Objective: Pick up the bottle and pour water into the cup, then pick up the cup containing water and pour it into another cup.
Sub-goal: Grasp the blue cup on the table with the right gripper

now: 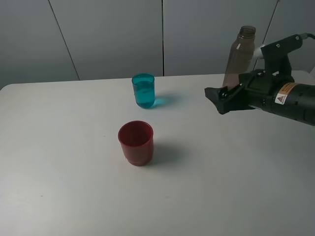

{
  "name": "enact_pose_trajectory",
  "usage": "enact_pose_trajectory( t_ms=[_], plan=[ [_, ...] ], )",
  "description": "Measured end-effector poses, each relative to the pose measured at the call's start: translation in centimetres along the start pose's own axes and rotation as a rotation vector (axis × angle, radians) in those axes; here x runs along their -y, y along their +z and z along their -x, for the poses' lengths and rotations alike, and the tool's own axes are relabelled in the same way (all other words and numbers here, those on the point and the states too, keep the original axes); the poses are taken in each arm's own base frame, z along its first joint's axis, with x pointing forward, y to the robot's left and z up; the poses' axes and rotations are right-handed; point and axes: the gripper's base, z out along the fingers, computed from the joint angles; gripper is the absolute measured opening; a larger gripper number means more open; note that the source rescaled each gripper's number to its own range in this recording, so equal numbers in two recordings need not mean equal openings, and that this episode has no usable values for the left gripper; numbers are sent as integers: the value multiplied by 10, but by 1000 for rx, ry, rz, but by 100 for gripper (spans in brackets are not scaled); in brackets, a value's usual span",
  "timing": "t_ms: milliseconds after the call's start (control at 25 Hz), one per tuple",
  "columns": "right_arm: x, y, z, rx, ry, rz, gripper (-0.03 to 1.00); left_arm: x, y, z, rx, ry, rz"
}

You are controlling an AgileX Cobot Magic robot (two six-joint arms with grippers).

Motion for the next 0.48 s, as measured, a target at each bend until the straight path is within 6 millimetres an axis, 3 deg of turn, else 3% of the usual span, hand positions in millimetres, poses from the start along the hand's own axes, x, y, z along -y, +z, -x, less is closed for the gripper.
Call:
enact_pose_trajectory(
  t_ms=[240,480],
  plan=[
    [-25,8,5,20,-57,76,100,0,0,0,0,0,0],
    [-33,38,18,52,-87,106,100,0,0,0,0,0,0]
  ],
)
